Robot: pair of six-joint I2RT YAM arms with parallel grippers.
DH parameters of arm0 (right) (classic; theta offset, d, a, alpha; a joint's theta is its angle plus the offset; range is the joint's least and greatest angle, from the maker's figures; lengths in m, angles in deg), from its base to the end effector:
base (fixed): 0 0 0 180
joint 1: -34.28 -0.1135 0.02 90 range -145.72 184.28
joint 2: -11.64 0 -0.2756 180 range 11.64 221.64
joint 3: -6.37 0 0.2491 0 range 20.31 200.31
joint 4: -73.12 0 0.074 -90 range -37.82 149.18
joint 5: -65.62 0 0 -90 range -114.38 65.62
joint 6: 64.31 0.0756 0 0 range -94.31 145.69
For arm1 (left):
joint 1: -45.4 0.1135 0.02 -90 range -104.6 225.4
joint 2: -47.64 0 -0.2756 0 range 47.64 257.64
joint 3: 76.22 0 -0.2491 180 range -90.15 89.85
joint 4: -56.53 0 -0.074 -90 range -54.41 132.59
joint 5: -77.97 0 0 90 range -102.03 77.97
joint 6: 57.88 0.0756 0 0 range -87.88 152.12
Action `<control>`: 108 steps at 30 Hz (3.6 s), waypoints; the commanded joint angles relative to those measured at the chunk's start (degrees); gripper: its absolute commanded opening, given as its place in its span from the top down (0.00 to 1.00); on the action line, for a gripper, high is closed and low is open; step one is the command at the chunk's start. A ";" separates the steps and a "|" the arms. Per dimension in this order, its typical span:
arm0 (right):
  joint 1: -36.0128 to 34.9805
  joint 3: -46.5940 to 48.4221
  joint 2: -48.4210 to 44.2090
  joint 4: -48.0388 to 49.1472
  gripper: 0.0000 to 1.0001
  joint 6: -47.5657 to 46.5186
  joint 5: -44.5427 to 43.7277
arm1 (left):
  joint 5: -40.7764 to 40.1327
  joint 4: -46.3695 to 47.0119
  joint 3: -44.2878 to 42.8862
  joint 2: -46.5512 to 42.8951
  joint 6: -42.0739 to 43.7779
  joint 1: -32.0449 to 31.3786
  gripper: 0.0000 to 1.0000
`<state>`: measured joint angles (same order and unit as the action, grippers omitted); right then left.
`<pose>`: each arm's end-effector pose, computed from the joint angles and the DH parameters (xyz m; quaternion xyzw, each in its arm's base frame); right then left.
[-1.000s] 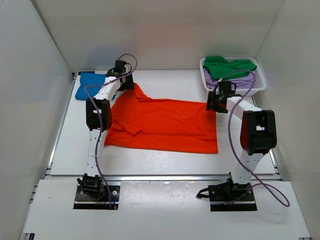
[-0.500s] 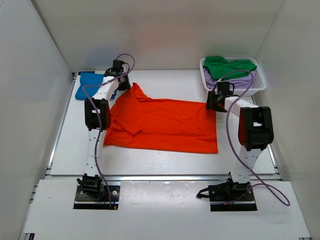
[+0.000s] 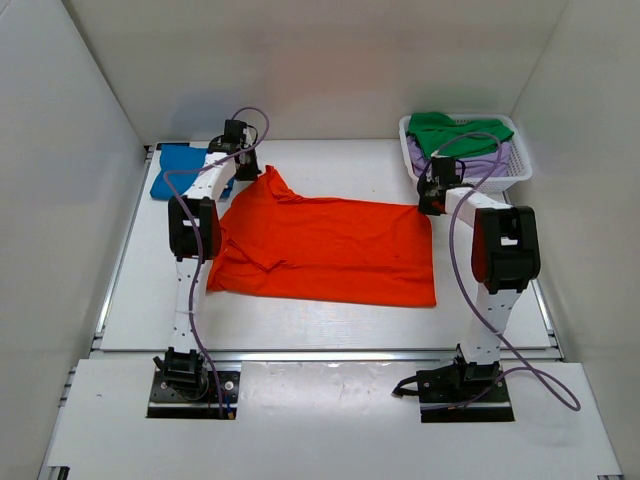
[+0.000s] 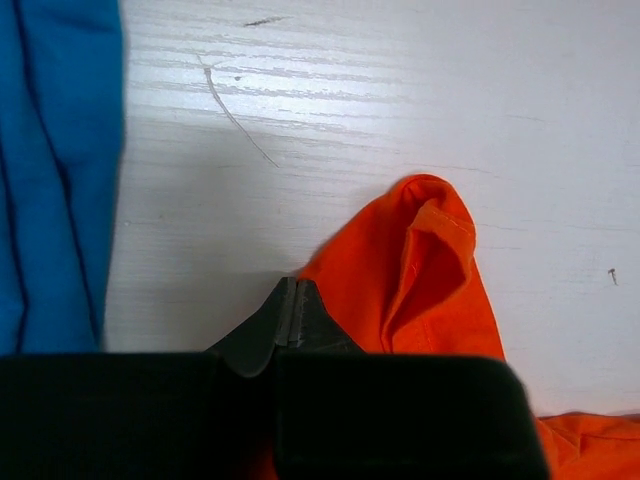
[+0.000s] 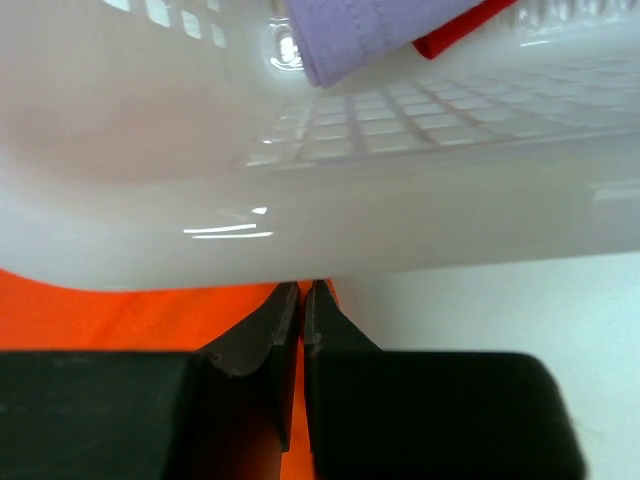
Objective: Fold and stack the t-shirts
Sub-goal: Grap the side of the flattened tshirt furthest away from the robot with both arms, then fold the other side of the tshirt into a rectangle, then rotate the tshirt 90 degrees
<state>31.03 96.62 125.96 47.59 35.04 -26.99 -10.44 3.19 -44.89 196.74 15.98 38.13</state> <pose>0.4573 0.0225 0.1492 0.0578 0.9365 0.0166 0.3455 0.5889 -0.0772 0.1325 -0.0692 0.9478 -0.0760 0.3018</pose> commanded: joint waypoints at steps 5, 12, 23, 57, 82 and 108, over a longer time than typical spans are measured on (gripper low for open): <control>-1.24 -0.37 -4.89 2.28 1.00 -1.17 -1.52 | 1.76 0.81 -0.62 -5.48 1.20 0.41 1.00; -1.32 -5.55 -12.45 2.19 1.00 -2.75 1.99 | 2.46 1.69 9.03 -14.43 2.61 1.29 1.00; 0.34 -17.24 -23.87 2.81 1.00 -2.58 11.66 | 0.09 7.40 35.76 -34.92 6.21 0.94 1.00; 6.06 -36.06 -40.75 1.49 1.00 -4.25 18.34 | -1.50 14.96 74.35 -61.56 7.09 6.38 1.00; 3.60 -24.82 -31.90 -2.90 1.00 -3.19 20.81 | -4.40 13.29 77.69 -62.18 -5.30 -6.17 0.65; -27.85 -54.13 -45.84 2.85 1.00 53.37 19.56 | 5.42 -20.37 -23.10 8.92 -5.82 -11.37 0.81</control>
<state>7.36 48.75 83.39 41.36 71.06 -11.13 -10.42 -8.37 -58.44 202.40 10.62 27.42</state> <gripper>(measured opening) 0.001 0.207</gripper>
